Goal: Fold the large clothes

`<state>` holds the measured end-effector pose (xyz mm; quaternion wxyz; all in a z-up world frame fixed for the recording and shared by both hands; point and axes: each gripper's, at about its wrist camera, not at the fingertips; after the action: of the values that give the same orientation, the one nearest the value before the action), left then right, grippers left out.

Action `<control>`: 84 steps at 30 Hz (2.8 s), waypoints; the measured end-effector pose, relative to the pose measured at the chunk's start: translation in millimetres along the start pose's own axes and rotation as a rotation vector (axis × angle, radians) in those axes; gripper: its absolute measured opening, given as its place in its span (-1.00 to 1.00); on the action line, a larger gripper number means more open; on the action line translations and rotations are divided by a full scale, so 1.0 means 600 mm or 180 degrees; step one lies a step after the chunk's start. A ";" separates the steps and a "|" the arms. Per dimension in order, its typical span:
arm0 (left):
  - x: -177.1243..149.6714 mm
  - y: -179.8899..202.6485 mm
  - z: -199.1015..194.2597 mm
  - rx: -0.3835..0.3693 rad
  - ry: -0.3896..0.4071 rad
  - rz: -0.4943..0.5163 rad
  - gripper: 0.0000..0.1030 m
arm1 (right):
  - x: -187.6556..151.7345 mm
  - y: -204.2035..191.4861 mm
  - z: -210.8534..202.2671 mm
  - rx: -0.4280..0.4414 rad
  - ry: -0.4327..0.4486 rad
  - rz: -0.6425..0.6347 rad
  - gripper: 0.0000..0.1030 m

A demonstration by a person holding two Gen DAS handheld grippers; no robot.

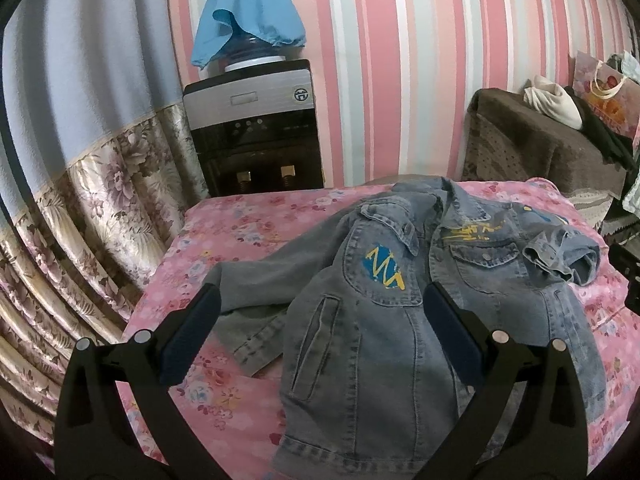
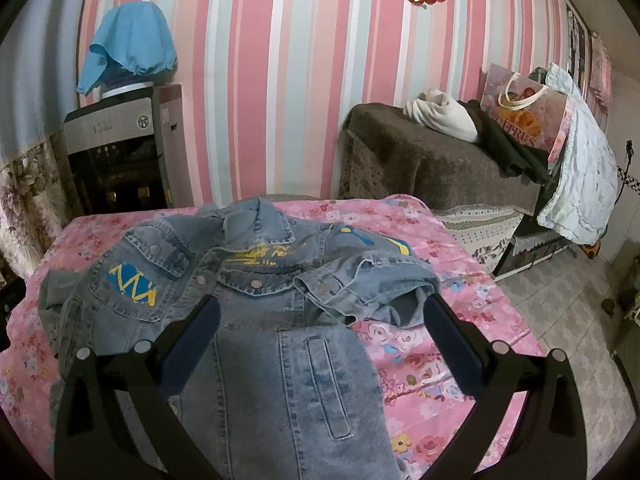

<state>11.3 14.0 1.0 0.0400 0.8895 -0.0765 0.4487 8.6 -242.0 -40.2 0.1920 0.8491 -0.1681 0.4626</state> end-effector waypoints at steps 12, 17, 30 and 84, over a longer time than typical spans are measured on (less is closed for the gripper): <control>0.000 -0.007 0.006 0.0017 0.0007 -0.0014 0.94 | 0.002 0.010 0.002 0.0039 0.0052 0.0060 0.97; -0.001 -0.004 0.010 0.0001 -0.0006 -0.0019 0.94 | -0.004 0.009 0.007 0.0061 0.0021 0.0057 0.97; -0.001 0.000 0.014 -0.0011 -0.0007 -0.0003 0.94 | -0.005 0.010 0.007 0.0091 0.0021 0.0071 0.97; -0.002 -0.017 0.110 -0.0233 -0.0114 -0.0051 0.94 | -0.022 0.077 0.181 0.0452 -0.0243 0.0075 0.97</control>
<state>64.5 14.8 -39.4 0.0746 0.8959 -0.0864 0.4293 58.5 -333.0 -97.8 0.1193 0.8755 -0.1521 0.4429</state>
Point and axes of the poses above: each gripper's, at about its wrist camera, not at the fingertips, and z roughly the way its jaws point, y to its right, x to its top, and after that the axes turned 10 degrees about -x, right-handed
